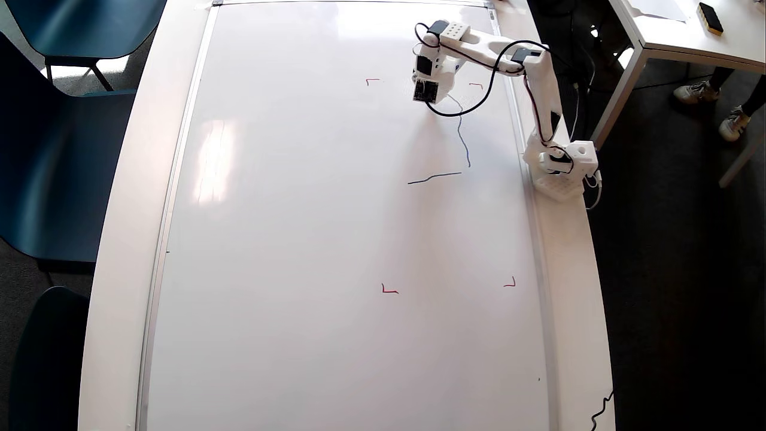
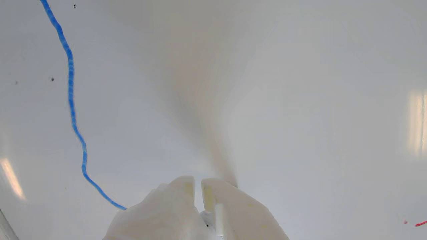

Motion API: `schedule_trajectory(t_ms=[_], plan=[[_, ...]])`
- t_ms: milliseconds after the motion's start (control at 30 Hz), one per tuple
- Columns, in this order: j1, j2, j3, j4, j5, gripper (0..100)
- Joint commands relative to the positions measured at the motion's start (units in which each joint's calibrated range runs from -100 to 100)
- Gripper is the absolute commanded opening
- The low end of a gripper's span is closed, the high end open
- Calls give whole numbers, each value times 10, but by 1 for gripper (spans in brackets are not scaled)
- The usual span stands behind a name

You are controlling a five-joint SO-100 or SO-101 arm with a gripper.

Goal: Draw on a whiteboard a robot head using a pen attached to the gripper

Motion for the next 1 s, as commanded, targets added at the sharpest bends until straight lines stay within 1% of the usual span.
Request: schedule_trajectory(t_ms=[0,400,567,900,967], plan=[[-14,26,-34,-4,-5,1],[-45,64,-106,4,-19,1],[-55,79,-134,4,-37,1],[-77,82,-144,-6,-41,1],[-82,82,-147,-6,-48,1]])
